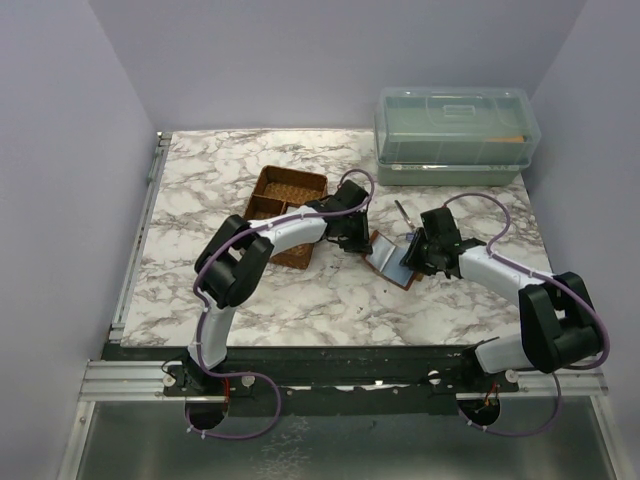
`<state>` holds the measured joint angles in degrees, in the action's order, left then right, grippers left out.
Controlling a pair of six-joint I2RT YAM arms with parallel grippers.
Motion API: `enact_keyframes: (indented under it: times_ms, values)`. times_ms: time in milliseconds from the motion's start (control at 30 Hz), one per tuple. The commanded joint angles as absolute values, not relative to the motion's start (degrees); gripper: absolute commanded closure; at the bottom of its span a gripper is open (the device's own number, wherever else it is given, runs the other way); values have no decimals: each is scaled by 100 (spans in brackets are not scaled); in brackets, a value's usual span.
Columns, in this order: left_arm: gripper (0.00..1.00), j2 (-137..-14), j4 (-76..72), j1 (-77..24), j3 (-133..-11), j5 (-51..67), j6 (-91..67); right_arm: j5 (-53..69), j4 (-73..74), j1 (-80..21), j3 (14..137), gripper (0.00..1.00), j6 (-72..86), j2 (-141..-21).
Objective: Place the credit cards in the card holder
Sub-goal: Open the card holder at the center of the board.
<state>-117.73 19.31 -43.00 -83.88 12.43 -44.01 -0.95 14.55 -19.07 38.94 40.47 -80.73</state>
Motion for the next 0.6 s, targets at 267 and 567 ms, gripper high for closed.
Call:
enact_keyframes:
  times_ms: [267,567]
  values:
    - [66,-11810,1884,-4095,-8328,1350,-4375,-690,1616,-1912,3653,66,4026,-8155]
    - [54,-11417,2053,-4283,-8619,1394,-3687,-315,1587,-1915,3734,65,3732,-7774]
